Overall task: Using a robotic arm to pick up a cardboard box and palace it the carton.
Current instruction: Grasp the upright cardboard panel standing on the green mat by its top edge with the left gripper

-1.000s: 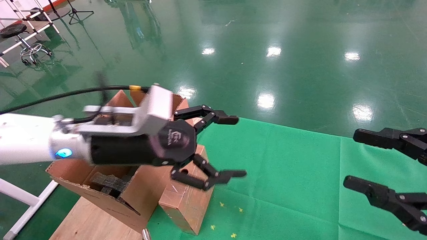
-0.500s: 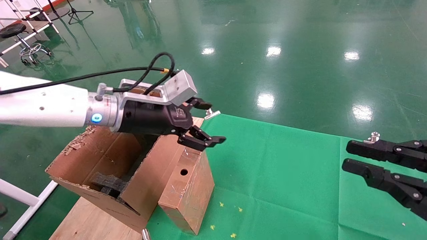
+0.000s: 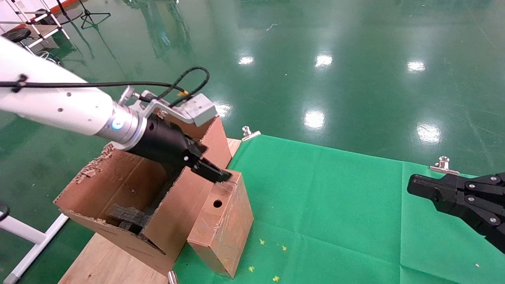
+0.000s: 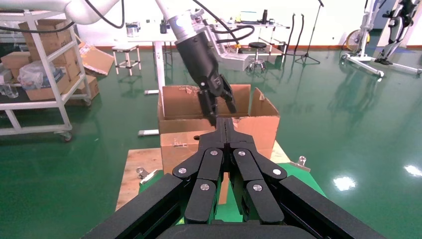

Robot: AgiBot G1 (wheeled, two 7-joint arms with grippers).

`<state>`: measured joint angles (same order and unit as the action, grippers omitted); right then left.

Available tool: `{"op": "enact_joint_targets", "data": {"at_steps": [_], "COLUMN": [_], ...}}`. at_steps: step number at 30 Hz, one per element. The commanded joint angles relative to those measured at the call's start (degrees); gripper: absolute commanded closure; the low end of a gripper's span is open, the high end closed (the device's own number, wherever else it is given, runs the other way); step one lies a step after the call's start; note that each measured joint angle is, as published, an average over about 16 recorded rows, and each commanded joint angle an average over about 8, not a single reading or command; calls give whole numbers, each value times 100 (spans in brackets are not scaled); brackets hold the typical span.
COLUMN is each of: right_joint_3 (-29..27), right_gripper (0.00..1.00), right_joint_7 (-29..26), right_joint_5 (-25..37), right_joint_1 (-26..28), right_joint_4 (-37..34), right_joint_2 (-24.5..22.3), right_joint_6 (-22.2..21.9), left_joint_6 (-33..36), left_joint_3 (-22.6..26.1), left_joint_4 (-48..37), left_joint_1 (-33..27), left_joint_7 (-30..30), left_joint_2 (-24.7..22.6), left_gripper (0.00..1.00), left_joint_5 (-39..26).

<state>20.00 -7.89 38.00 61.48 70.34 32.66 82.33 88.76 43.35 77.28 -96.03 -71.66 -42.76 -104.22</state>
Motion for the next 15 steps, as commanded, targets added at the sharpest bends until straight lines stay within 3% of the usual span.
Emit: {"op": "enact_joint_targets", "data": {"at_steps": [1, 7, 15], "right_joint_3": [0, 0, 0], "right_gripper": [100, 100, 100], "right_joint_7": [0, 0, 0], "right_joint_5": [0, 0, 0], "right_joint_1": [0, 0, 0], "right_joint_4": [0, 0, 0], "right_joint_2": [0, 0, 0], "right_joint_6": [0, 0, 0], "left_joint_6": [130, 183, 159], "left_joint_3": [181, 762, 1663], "left_joint_4": [2, -20, -2], "left_joint_1": [-171, -500, -899], "left_joint_7": [-473, -1072, -1355], "left_joint_2": [-107, -138, -158], "left_gripper": [0, 0, 0], "left_joint_5": [-284, 156, 640]}}
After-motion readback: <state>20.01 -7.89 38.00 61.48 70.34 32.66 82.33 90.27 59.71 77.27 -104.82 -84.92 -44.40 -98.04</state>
